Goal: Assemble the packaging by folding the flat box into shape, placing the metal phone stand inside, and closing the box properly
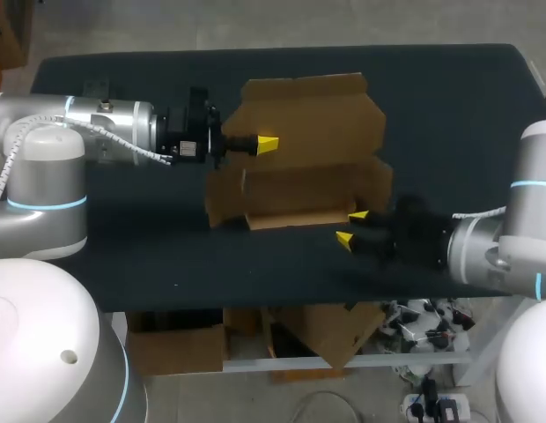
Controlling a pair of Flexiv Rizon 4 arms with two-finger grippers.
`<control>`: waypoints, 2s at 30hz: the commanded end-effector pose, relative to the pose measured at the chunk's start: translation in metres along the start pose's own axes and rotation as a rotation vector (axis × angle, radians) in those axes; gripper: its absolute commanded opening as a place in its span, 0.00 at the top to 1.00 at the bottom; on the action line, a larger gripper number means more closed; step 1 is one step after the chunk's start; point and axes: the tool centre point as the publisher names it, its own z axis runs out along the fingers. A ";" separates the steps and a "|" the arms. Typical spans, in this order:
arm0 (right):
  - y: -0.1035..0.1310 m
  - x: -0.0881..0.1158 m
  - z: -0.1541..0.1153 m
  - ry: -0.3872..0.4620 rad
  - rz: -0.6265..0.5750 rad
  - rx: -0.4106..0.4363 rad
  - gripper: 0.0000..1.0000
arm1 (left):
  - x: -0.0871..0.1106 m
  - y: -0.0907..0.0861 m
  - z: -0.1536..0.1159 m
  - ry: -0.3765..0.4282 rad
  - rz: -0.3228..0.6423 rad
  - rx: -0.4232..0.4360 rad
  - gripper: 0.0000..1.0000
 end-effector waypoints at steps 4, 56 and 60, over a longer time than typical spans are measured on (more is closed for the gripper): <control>-0.009 0.005 -0.016 -0.030 0.003 -0.018 0.51 | 0.000 0.003 0.002 0.001 0.000 0.001 1.00; -0.037 -0.023 -0.098 -0.139 0.104 -0.015 0.44 | 0.000 0.003 0.002 0.001 0.000 0.001 1.00; -0.038 -0.027 -0.099 -0.125 0.103 -0.013 0.42 | 0.000 0.003 0.002 0.001 0.000 0.001 1.00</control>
